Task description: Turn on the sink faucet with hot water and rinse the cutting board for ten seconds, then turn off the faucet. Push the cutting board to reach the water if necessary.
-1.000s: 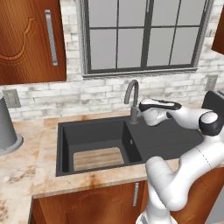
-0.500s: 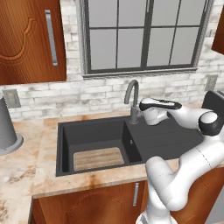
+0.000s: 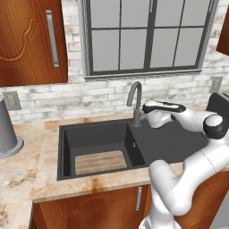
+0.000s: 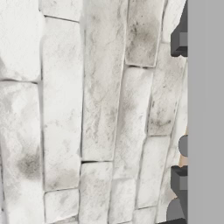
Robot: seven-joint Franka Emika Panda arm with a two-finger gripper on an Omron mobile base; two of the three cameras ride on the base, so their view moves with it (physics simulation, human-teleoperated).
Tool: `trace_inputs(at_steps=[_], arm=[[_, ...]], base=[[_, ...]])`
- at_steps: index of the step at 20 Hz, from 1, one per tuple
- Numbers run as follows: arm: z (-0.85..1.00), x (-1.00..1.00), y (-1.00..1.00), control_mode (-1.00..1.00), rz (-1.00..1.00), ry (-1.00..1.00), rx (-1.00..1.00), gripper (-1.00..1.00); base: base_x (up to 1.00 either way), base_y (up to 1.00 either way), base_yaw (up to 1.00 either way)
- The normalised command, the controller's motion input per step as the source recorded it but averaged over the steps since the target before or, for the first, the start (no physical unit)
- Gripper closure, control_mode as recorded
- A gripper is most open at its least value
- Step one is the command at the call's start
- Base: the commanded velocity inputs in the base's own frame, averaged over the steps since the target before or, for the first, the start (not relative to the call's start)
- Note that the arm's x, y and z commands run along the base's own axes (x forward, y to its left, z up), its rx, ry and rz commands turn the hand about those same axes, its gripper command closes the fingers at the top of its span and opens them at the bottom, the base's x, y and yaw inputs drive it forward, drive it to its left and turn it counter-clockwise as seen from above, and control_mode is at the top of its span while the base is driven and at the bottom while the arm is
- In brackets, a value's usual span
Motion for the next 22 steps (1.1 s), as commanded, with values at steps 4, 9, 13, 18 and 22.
trace_inputs(at_steps=[4,9,13,18,22], arm=[[0.0,0.0,0.0,-1.0,0.0,0.0,0.0,-1.0],[0.0,0.0,0.0,-1.0,0.0,0.0,0.0,-1.0],[0.0,0.0,0.0,-1.0,0.0,0.0,0.0,1.0],[0.0,0.0,0.0,-1.0,0.0,0.0,0.0,1.0],[0.0,0.0,0.0,-1.0,0.0,0.0,0.0,1.0]], base=[[0.0,0.0,0.0],[0.0,0.0,0.0],[0.0,0.0,0.0],[0.0,0.0,0.0],[0.0,0.0,0.0]])
